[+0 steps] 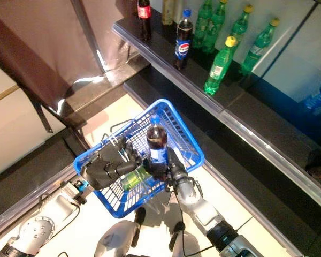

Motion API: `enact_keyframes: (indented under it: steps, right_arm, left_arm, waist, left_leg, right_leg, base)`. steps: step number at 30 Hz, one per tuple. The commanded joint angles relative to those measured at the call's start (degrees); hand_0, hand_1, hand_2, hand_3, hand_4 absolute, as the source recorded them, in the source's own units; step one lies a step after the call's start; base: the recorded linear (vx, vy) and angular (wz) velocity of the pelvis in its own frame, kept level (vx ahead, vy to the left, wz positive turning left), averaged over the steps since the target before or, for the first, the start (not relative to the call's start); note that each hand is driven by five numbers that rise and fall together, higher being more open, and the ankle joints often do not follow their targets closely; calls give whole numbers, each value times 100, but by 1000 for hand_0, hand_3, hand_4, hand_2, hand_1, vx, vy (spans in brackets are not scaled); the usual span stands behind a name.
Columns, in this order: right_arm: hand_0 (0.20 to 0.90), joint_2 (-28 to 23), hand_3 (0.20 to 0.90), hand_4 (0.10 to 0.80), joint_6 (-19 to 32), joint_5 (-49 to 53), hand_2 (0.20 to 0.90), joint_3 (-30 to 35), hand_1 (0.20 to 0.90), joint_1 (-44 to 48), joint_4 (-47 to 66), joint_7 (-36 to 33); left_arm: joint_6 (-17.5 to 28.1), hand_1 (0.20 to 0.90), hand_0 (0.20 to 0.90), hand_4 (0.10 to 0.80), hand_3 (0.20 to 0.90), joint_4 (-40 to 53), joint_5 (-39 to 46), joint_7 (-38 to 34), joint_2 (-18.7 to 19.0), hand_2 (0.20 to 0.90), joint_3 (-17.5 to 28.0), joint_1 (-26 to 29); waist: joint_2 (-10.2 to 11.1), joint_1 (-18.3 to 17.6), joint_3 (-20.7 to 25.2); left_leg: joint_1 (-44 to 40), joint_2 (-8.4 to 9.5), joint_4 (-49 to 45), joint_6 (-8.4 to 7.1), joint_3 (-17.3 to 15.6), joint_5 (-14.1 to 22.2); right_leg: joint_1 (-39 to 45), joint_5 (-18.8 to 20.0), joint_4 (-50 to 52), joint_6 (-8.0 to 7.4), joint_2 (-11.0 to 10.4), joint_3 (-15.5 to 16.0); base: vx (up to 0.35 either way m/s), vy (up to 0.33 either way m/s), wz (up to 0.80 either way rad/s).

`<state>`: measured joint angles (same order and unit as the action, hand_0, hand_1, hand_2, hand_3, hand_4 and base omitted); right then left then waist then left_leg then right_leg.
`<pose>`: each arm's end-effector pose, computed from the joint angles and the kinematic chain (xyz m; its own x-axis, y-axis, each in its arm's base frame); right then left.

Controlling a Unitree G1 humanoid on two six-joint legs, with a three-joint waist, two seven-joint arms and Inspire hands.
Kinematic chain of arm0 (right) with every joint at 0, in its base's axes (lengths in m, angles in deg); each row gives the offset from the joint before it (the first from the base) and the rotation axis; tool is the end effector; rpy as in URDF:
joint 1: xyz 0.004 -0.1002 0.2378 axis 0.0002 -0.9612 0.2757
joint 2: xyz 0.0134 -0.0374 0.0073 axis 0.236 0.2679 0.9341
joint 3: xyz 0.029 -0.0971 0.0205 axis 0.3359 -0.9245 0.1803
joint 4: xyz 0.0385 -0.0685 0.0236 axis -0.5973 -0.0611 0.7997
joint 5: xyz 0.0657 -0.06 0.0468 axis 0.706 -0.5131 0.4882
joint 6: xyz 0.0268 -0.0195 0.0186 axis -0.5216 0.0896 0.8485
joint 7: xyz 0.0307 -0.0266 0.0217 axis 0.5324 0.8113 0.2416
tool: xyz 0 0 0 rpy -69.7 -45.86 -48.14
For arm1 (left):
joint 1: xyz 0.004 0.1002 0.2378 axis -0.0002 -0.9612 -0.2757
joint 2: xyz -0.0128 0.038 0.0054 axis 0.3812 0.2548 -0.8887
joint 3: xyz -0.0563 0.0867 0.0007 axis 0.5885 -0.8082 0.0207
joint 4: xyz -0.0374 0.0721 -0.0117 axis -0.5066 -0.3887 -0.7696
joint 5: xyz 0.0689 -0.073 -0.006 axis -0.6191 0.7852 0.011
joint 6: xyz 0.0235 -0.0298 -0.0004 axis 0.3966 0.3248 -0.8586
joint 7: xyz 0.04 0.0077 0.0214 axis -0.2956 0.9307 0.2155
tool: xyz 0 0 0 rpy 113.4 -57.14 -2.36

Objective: Pick up the drink and place into the basket.

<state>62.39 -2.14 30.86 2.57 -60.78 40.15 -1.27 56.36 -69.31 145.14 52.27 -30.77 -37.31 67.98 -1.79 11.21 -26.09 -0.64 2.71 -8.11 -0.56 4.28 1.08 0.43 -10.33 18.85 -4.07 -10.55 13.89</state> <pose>0.2286 -0.1297 0.0262 0.9617 0.1224 -0.2454 -0.1808 0.9559 -0.2315 0.1918 0.1831 0.0958 0.6894 -0.6912 0.2166 0.6533 0.4642 -0.5981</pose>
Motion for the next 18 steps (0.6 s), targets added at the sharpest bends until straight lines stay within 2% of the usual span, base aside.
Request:
enact_keyframes:
  steps: [1,11,15,18]
  right_arm:
    - [300,269,200,100,1083,-659,300,-133,300,519,297,-249]
    - [300,590,200,100,1115,-546,300,34,300,630,-826,-490]
    - [300,696,200,100,961,-450,300,-52,300,806,-1392,-489]
    - [300,782,200,100,832,-526,300,-187,300,948,-1834,-465]
  left_arm:
    - [858,300,300,100,200,1631,600,1354,-476,300,515,896]
    - [646,300,300,100,200,1685,751,1503,-459,300,513,1078]
    - [598,300,300,100,200,1768,787,1870,-504,300,297,1191]
    - [724,300,300,100,200,1816,760,1986,-528,300,139,1340]
  waist:
    - [-115,42,1221]
    - [-70,208,1263]
    - [-64,296,1237]
    - [-72,333,1227]
  left_leg:
    - [365,180,-818,-124,115,95]
    - [363,211,-898,-137,221,188]
    - [420,223,-978,-141,252,239]
    - [447,229,-1030,-147,253,270]
  right_leg:
    - [385,372,-436,224,151,167]
    - [470,379,-412,194,106,314]
    - [472,386,-386,193,89,373]
    - [470,377,-350,195,74,397]
  base:
    - [20,-6,4]
    - [42,-11,9]
    - [22,-24,5]
    - [24,-5,11]
